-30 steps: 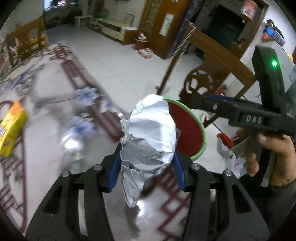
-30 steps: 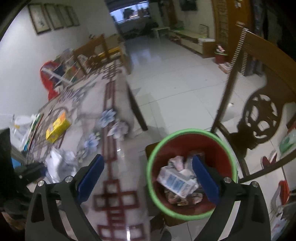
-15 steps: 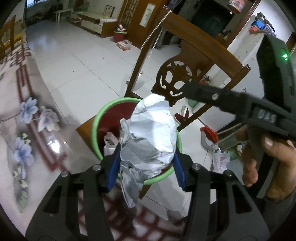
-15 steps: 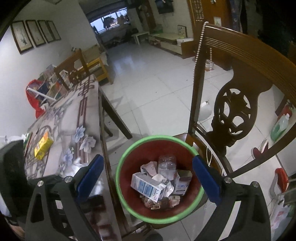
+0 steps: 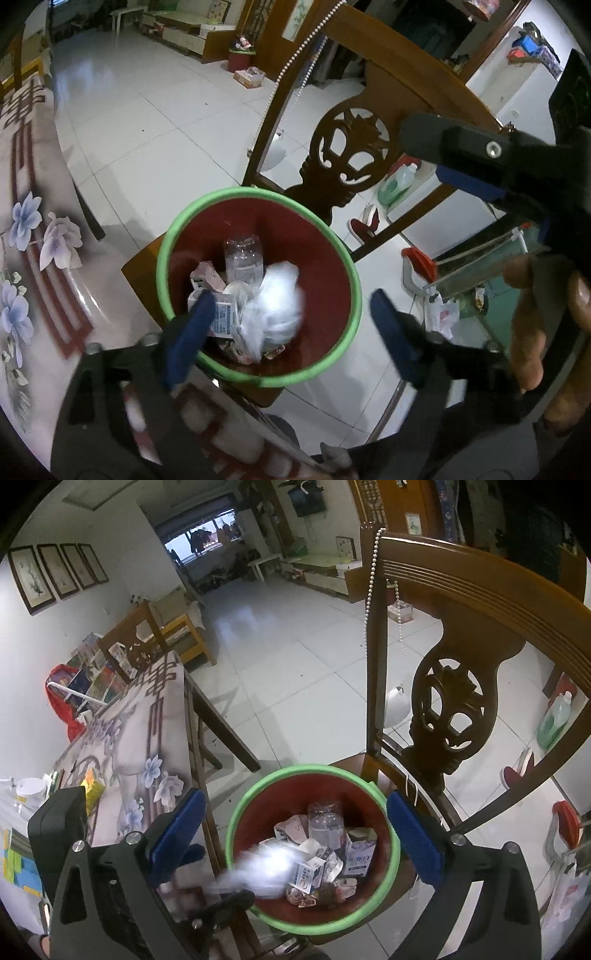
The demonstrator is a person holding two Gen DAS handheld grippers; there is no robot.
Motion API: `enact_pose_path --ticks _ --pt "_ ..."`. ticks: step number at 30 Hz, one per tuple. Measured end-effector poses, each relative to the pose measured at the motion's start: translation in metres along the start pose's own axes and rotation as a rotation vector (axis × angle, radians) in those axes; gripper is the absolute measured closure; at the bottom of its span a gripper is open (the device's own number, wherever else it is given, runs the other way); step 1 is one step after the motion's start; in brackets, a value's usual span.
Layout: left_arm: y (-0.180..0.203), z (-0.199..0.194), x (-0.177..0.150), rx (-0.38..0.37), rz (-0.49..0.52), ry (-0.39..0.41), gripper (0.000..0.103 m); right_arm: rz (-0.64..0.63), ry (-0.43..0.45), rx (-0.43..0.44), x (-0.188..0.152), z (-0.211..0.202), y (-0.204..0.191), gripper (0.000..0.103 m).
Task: Collect trash
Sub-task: 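Open the right gripper over the bin, then open the left gripper to drop the foil, then move both open grippers back over the snack bag and yellow carton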
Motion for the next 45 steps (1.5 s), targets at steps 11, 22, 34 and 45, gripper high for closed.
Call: enact_pose_path --ticks 11,22,34,45 --pt "-0.008 -0.017 -0.008 0.049 -0.001 0.024 0.006 -0.012 0.002 0.000 0.002 0.000 -0.006 0.008" --pt "-0.026 -0.053 -0.031 0.069 -0.033 0.063 0.006 -0.081 0.012 -0.005 0.006 -0.001 -0.041 0.008" --pt "-0.110 -0.135 -0.123 0.186 -0.201 0.141 0.006 -0.291 -0.022 -0.001 -0.010 0.018 -0.135 0.008" --pt "-0.178 -0.172 -0.231 0.267 -0.369 0.144 0.006 -0.513 -0.091 0.109 -0.048 0.045 -0.253 0.007"
Point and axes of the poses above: each gripper's, at about its wrist camera, not at the fingertips, and z roughly the way its jaws point, y to its right, x to its top, the point moved 4 cm from there along z, roughly the way its jaws point, and after that the axes turned 13 degrees about -y, right-handed, at the moved point
